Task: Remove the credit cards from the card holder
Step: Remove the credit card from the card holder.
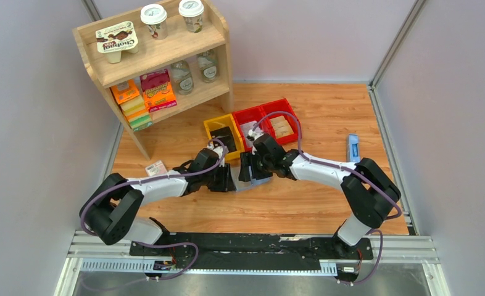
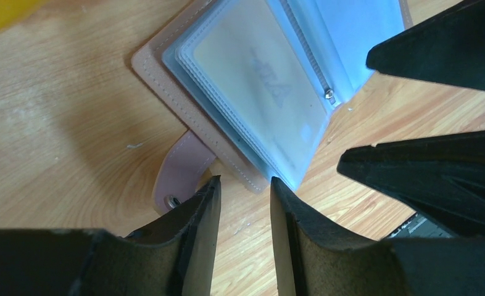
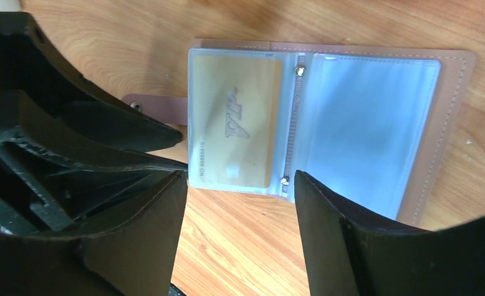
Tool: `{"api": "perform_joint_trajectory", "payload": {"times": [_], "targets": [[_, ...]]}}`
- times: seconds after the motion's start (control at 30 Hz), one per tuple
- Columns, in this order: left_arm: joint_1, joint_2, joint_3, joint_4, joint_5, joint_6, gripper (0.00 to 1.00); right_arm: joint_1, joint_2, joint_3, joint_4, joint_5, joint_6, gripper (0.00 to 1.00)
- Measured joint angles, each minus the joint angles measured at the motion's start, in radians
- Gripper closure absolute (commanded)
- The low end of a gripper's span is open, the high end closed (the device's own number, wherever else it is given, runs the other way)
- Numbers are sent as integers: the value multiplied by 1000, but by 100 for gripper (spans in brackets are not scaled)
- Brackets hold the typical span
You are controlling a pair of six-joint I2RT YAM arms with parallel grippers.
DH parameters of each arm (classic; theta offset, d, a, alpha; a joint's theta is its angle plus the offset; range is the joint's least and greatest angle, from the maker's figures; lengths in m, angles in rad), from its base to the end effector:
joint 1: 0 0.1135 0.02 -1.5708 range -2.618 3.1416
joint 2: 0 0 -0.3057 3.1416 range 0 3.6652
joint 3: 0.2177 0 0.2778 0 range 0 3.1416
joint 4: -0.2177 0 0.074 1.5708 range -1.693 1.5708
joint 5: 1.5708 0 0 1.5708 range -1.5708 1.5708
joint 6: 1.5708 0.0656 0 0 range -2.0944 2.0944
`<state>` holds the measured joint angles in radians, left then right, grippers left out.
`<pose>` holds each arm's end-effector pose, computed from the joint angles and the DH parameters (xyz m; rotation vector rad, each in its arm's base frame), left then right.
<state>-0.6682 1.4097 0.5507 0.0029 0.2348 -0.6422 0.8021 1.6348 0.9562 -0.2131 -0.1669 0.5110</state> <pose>0.2134 -0.1879 0.1450 0.1477 2.5871 -0.8311 0.2532 0.2775 0.1871 -0.4541 2.5670 0.7344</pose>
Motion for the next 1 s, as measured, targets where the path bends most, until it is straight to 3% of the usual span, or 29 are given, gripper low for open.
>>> {"api": "perform_joint_trajectory", "payload": {"times": [0.27,0.47,0.57,0.8,1.0], "targets": [[0,-37,18,-68,-26,2,50,-5,0,-8,-14,102,24,32],[0,-29,70,-101,-30,1,46,-15,0,-26,-16,121,20,49],[0,-50,73,-119,-52,-4,45,-15,0,-26,-13,109,11,51],[2,-169,64,-182,-194,-50,48,34,27,44,-47,132,-19,34],[50,-197,5,-202,-241,-87,54,108,95,129,-95,216,-30,29]]}}
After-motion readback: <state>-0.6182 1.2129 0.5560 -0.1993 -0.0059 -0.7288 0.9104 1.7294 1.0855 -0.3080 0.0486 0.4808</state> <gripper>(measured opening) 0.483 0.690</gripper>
